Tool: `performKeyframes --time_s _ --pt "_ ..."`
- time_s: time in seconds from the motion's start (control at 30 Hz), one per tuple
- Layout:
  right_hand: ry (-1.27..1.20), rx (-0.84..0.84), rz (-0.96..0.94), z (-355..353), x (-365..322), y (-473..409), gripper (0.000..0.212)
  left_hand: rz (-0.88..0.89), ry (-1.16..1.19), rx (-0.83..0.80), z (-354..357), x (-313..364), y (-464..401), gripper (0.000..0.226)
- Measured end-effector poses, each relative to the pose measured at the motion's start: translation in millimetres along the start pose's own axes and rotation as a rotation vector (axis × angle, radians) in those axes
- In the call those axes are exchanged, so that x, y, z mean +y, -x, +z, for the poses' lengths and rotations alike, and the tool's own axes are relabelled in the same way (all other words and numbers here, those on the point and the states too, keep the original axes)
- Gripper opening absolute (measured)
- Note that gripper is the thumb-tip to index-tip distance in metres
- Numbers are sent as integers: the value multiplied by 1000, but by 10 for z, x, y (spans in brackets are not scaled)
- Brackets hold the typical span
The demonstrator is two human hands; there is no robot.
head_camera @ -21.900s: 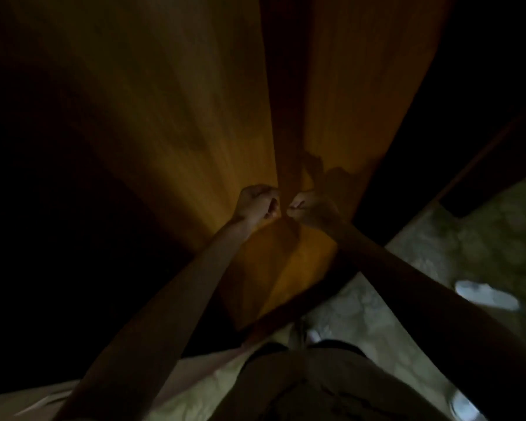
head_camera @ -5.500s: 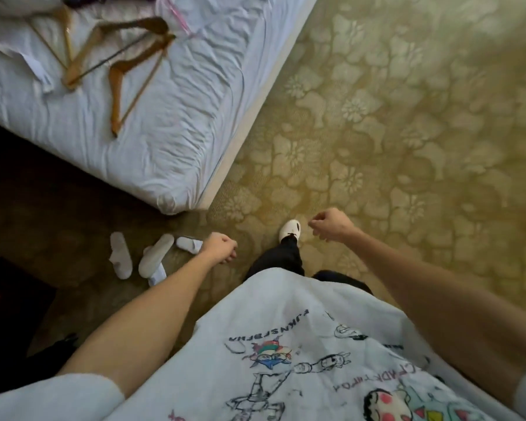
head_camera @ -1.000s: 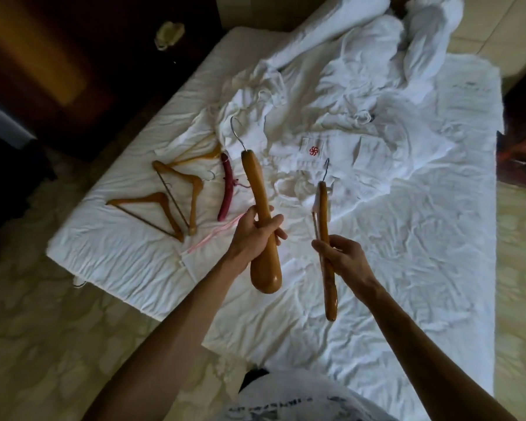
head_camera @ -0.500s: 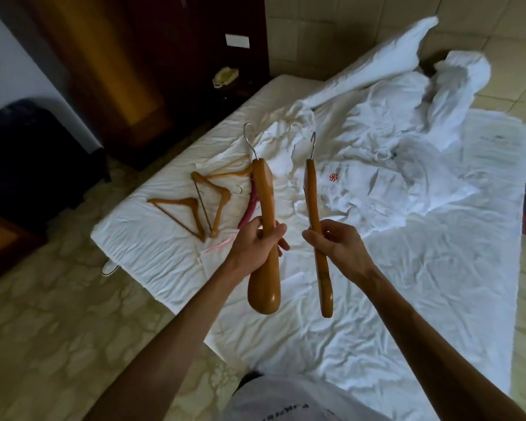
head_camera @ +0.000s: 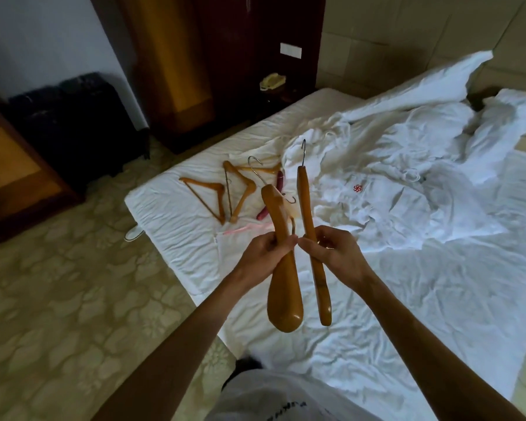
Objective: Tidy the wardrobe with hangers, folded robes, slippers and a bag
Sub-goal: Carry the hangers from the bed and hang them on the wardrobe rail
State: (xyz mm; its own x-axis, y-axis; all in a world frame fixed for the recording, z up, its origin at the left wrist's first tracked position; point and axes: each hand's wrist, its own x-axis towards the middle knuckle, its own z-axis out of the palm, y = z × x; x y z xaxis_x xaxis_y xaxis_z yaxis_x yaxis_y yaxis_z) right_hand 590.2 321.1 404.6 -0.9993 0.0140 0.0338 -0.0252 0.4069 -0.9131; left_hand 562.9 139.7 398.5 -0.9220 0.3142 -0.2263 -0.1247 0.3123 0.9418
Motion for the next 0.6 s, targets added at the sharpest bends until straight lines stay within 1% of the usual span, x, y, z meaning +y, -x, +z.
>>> performKeyframes --time_s 0.07,0.1,0.3,0.47,0.6 --pt "-10 -22 -15 77 -41 30 15 -8 -44 38 -27 -79 94 53" --pt "-20 -34 -19 124 -61 35 15 -6 -63 62 -52 -112 137 55" --pt "-46 -123 -36 534 -265 28 13 26 -92 203 -419 -239 454 35" --pt "-27 -226 -82 1049 -466 -116 14 45 -64 338 -946 -370 688 20" --pt "-33 -302 -103 1640 -698 -313 15 23 -91 435 -1534 -549 874 20"
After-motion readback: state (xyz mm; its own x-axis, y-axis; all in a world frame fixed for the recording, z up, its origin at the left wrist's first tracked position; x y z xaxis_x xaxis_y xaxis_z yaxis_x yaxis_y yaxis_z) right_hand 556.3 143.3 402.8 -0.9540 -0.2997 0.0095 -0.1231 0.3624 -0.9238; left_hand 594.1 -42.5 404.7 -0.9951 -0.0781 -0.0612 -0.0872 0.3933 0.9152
